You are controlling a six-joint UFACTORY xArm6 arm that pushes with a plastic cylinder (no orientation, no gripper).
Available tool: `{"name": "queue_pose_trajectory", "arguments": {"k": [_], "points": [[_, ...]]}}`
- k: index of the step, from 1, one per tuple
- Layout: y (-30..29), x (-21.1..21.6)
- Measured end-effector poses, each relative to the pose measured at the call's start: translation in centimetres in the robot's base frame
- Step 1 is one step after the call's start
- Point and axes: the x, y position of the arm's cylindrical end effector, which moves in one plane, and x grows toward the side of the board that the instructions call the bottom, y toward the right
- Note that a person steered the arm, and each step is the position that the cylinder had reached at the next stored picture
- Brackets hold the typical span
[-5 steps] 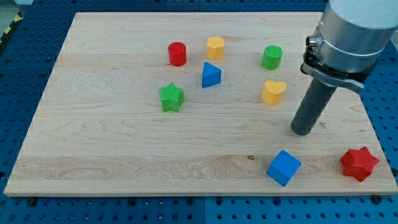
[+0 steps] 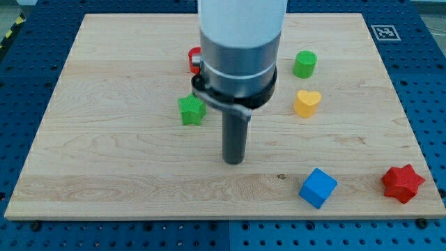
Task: Move the arm to the bottom center
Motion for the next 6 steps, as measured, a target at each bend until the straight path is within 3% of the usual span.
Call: {"name": "queue_pose_trajectory", "arguments": {"k": [6], "points": [[0.6, 3.9]]}}
